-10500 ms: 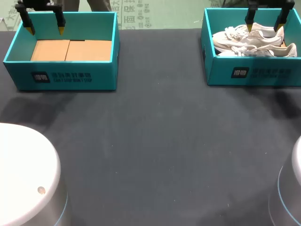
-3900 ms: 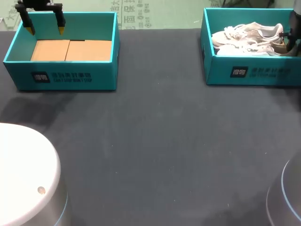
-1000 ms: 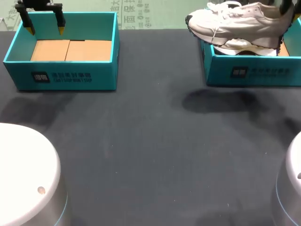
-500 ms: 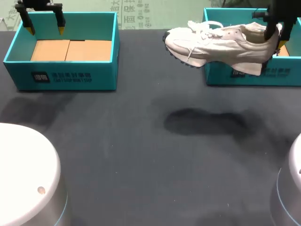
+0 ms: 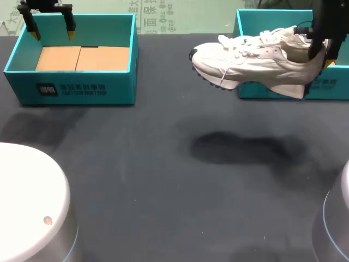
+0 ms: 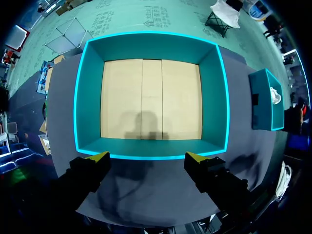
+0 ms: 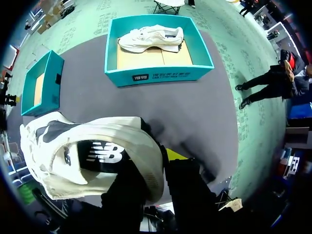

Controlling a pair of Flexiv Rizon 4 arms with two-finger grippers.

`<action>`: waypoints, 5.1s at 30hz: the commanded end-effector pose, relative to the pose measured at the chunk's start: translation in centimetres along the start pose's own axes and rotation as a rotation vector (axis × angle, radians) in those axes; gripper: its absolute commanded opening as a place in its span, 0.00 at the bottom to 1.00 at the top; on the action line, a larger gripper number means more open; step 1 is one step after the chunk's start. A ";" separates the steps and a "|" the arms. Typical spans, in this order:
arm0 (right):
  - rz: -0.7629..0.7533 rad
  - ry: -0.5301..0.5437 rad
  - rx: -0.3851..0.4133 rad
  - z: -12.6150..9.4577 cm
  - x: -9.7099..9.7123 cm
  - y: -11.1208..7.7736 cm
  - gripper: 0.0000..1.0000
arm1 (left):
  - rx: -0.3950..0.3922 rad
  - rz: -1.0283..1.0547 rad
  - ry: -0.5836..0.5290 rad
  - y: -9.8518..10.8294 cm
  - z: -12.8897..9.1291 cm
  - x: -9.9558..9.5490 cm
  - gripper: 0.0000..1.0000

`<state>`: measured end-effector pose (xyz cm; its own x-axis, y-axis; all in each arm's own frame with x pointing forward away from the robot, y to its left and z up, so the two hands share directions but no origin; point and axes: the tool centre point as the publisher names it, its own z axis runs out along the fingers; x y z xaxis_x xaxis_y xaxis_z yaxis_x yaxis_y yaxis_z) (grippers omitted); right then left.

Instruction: Take the shoe out of the shoebox, open the shoe tongue, remove and reinsert the insole, then place the shoe into the shoebox

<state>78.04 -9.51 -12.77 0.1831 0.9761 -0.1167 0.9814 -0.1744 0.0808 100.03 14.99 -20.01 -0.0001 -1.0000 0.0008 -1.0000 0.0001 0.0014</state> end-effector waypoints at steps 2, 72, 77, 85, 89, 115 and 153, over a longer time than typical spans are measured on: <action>0.018 -0.039 -0.011 1.0 4.0 -3.4 0.00 | 0.000 0.000 -0.001 0.0 0.0 0.0 1.00; -0.064 -0.177 -0.014 17.1 18.8 -14.5 0.00 | 0.000 0.000 -0.001 0.0 0.0 0.0 1.00; -0.056 -0.190 -0.009 18.0 19.1 -14.8 0.00 | 0.000 0.000 -0.001 0.0 0.0 0.0 1.00; -0.059 -0.207 -0.004 19.0 19.4 -14.7 0.00 | 0.000 0.000 -0.001 0.0 0.0 0.0 1.00; -0.055 -0.225 0.005 19.5 19.7 -14.7 0.00 | 0.000 0.000 -0.001 0.0 0.0 0.0 1.00; -0.064 -0.087 0.048 15.3 19.2 -14.1 1.00 | 0.000 0.000 -0.001 0.0 0.0 0.0 1.00; -1.275 0.968 -0.246 11.9 14.4 -13.1 1.00 | 0.000 0.000 -0.001 0.0 0.0 0.0 1.00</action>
<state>69.41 6.49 -26.58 -0.5722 0.8137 0.1028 0.8117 0.5439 0.2128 100.03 15.00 -20.01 0.0002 -1.0000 0.0008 -1.0000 -0.0002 0.0014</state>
